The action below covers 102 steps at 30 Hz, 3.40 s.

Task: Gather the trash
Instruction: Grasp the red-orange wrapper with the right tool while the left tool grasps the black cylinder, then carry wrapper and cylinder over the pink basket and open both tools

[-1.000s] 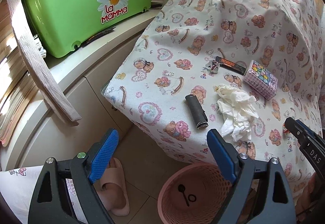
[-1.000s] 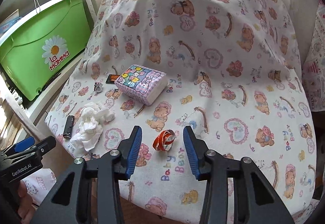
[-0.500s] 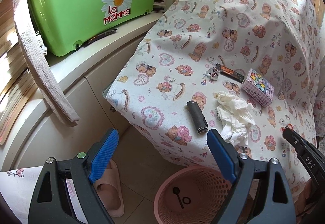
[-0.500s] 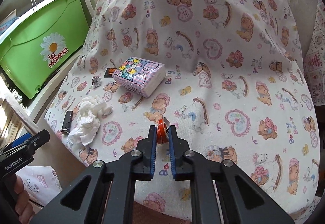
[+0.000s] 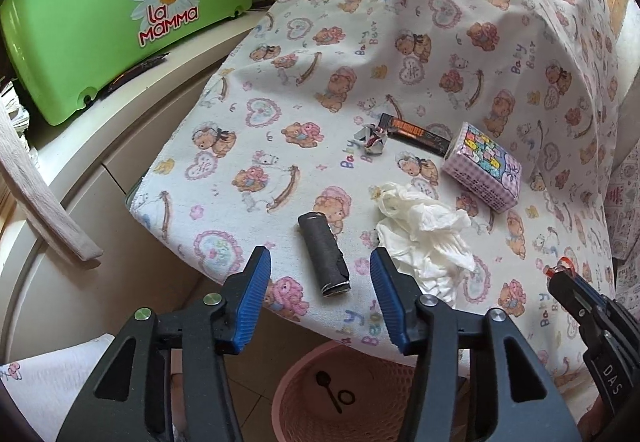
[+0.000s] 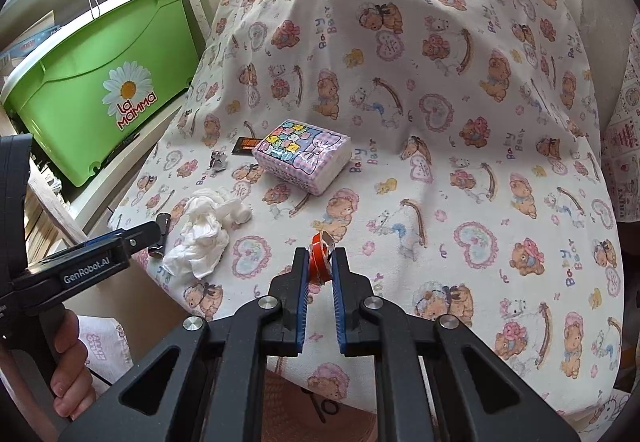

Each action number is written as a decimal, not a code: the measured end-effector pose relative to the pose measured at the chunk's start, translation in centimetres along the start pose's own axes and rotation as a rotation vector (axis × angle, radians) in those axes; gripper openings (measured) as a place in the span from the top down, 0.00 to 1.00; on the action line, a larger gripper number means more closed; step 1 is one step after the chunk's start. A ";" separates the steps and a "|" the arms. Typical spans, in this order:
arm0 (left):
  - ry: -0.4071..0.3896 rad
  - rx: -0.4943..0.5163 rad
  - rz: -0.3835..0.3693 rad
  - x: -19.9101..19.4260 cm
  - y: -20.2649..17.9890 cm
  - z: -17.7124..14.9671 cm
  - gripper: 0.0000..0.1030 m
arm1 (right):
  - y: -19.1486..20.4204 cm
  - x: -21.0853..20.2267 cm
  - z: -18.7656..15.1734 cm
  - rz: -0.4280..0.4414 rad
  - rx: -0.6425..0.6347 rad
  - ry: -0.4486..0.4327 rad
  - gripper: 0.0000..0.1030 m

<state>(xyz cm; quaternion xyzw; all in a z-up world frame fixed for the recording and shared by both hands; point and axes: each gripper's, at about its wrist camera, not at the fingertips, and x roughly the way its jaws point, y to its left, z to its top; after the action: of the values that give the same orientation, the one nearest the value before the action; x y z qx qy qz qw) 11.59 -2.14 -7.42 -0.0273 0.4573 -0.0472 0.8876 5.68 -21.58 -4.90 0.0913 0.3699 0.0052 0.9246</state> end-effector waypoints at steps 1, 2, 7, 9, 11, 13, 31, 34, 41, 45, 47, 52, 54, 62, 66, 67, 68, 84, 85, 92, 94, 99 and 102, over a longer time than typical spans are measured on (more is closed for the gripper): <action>0.000 0.004 0.013 0.2 -0.2 0.0 0.53 | 0.0 0.0 0.0 -0.001 -0.001 0.000 0.88; 0.000 0.005 0.024 0.4 -0.2 -0.1 0.54 | -0.1 0.0 0.0 -0.001 0.000 -0.001 0.88; -0.019 0.036 0.085 0.7 -0.6 -0.1 0.62 | -0.5 -0.3 0.2 0.001 0.011 -0.007 0.88; -0.019 0.045 0.090 0.7 -0.7 -0.1 0.74 | -0.7 -0.5 0.2 0.000 0.010 -0.011 0.88; -0.018 0.070 0.096 0.7 -0.9 0.0 0.85 | -0.8 -0.7 0.1 -0.007 0.003 -0.017 0.88; -0.026 0.074 0.106 0.4 -0.7 0.2 0.87 | -0.9 -0.9 0.1 -0.013 -0.002 -0.020 0.88; -0.068 0.073 -0.065 -6.5 0.8 -1.5 0.88 | 0.3 -2.6 -0.4 0.034 -0.032 -0.037 0.88; -0.074 0.138 0.012 -7.4 0.0 -2.4 0.88 | 1.2 -3.0 -0.8 0.057 -0.055 -0.035 0.88; -0.057 0.135 -0.087 -8.6 -0.2 -3.2 0.87 | 3.3 -3.9 -2.1 0.086 -0.120 -0.029 0.88; -0.011 0.132 -0.115 -8.0 -0.5 -3.6 0.87 | 4.0 -4.6 -2.8 0.100 -0.129 -0.023 0.88; 0.029 0.132 -0.127 -7.5 -0.7 -4.1 0.87 | 4.3 -5.2 -3.3 0.116 -0.134 -0.015 0.88; 0.120 0.130 -0.145 -5.9 -0.8 -4.7 0.87 | 5.6 -6.5 -4.9 0.132 -0.181 0.004 0.88; 0.155 0.125 -0.146 -5.2 -0.8 -5.1 0.87 | 5.9 -6.3 -5.5 0.143 -0.184 0.027 0.88; 0.299 0.113 -0.154 -2.0 -1.0 -6.7 0.87 | 6.5 -3.9 -7.0 0.109 -0.213 0.127 0.88; 0.373 0.094 -0.139 0.1 -1.0 -7.7 0.87 | 6.3 -1.7 -8.2 0.076 -0.206 0.218 0.88; 0.390 0.090 -0.131 0.7 -1.0 -7.9 0.87 | 6.4 -1.1 -8.6 0.065 -0.214 0.241 0.88; 0.410 0.087 -0.125 1.3 -1.0 -8.2 0.87 | 6.4 -0.6 -8.9 0.049 -0.225 0.259 0.88; 0.547 0.045 -0.005 8.2 -0.3 -10.7 0.87 | 5.7 6.8 -13.6 -0.042 -0.254 0.507 0.88; 0.550 0.043 0.002 8.4 -0.2 -10.8 0.86 | 5.5 7.2 -13.8 -0.045 -0.251 0.519 0.88; 0.626 0.042 0.007 10.9 0.1 -12.3 0.86 | 4.9 9.2 -14.9 -0.065 -0.238 0.574 0.88; 0.637 0.055 0.017 11.3 -0.1 -12.7 0.86 | 4.8 9.5 -15.3 -0.068 -0.238 0.588 0.88; 0.653 0.061 0.015 11.7 -0.3 -13.4 0.85 | 4.6 10.1 -16.2 -0.070 -0.232 0.606 0.88; 0.653 0.078 0.018 11.6 -0.4 -13.5 0.85 | 4.6 10.0 -16.4 -0.064 -0.228 0.604 0.87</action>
<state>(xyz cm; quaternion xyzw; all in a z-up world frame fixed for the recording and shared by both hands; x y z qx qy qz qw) 7.28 -3.85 -24.59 0.0271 0.7158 -0.0632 0.6949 2.03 -13.57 -22.58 -0.0304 0.6272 0.0443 0.7770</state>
